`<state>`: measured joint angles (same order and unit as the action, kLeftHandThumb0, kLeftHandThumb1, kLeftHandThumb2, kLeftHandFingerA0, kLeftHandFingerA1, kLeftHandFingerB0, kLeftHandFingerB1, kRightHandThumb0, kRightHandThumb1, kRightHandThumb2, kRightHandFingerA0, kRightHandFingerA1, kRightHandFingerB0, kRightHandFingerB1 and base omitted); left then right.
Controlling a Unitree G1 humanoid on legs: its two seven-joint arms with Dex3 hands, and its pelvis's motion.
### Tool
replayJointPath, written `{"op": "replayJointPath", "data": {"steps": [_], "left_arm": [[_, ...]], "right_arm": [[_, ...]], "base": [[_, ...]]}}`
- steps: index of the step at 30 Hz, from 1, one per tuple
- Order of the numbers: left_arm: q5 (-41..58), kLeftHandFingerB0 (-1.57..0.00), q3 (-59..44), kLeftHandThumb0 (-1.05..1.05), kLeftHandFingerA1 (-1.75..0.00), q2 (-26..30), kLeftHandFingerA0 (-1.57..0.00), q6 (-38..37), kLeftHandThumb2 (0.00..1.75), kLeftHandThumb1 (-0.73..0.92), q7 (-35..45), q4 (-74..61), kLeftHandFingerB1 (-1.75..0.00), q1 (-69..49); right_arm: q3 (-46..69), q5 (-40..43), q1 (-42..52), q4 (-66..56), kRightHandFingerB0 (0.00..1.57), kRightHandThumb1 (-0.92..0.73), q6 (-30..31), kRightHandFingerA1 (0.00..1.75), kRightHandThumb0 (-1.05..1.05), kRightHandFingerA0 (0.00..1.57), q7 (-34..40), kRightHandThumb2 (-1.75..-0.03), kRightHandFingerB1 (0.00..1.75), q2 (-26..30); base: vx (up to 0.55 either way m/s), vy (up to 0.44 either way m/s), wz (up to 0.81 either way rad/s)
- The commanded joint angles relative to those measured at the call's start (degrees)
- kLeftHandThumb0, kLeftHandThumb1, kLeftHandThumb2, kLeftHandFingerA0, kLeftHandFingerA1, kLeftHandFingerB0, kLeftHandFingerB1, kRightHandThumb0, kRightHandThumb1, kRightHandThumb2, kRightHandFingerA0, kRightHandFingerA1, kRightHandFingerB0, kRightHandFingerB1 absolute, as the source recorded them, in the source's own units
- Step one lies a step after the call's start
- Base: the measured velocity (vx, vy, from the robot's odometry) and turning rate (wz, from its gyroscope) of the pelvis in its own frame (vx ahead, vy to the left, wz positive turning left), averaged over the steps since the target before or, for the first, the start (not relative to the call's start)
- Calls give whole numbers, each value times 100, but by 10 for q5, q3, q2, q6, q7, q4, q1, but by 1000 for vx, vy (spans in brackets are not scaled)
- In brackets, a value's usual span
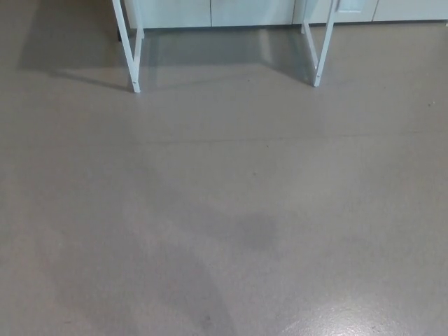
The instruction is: The robot walks towards a desk on which an eraser is kept on the left hand side and a container is kept on the right hand side. The robot picks up the eraser using its left hand and places it in the container.
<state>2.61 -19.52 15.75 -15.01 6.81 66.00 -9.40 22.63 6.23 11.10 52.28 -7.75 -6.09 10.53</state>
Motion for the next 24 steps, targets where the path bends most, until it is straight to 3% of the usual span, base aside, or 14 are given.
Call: {"op": "replayJointPath", "data": {"steps": [1,2,3,5,6,7,9,10,16,20,24], "left_arm": [[-6,-35,14,-33,-41,11,-46,-35,59,61,-15,1,-32,5],[4,-36,10,-31,-42,7,-47,-32,59,59,-10,0,-32,9],[8,-36,9,-32,-41,4,-48,-31,59,59,-9,-2,-33,11],[6,-36,12,-32,-40,-2,-51,-27,59,58,-18,-10,-33,14],[5,-36,15,-31,-40,-5,-49,-28,58,60,-15,-13,-33,14],[3,-36,18,-32,-39,-5,-49,-28,59,59,-18,-14,-33,18],[-5,-35,27,-32,-40,-8,-51,-27,58,61,-26,-17,-32,22],[-4,-35,29,-34,-38,-10,-50,-25,58,60,-29,-14,-32,27],[4,-36,30,-34,-40,-19,-52,-20,60,61,-32,-15,-33,34],[-4,-36,39,-33,-39,-17,-49,-25,59,62,-43,-18,-33,26],[-10,-37,46,-32,-41,-10,-52,-37,59,60,-45,-4,-33,18]], "right_arm": [[-1,16,2,-8,33,-35,-4,67,-23,55,-17,-58,53,11],[-2,14,-9,19,33,-36,-9,64,-24,50,-24,-57,50,17],[-3,13,-16,33,27,-23,-11,69,-15,46,-26,-77,58,21],[-4,13,-31,54,28,-23,-13,70,-13,48,-24,-76,58,23],[-8,11,-33,56,34,-37,-16,66,-21,53,-24,-56,50,21],[-11,10,-39,56,28,-23,-15,70,-12,48,-23,-76,58,20],[-20,7,-38,41,27,-23,-6,69,-13,46,-20,-76,57,16],[-24,7,-40,39,36,-38,-4,62,-18,48,-20,-51,46,15],[-47,-5,-41,48,38,-33,-25,68,-26,59,-6,-58,53,10],[-66,-9,-32,44,37,-36,-38,63,-26,49,-18,-58,52,7],[-71,-9,-32,62,37,-33,-60,67,-27,54,-22,-59,53,13]], "base": [[0,0,0],[0,0,0],[0,0,0],[0,0,0],[0,0,0],[0,0,0],[0,0,0],[0,0,0],[0,0,0],[0,0,0],[12,2,1]]}}
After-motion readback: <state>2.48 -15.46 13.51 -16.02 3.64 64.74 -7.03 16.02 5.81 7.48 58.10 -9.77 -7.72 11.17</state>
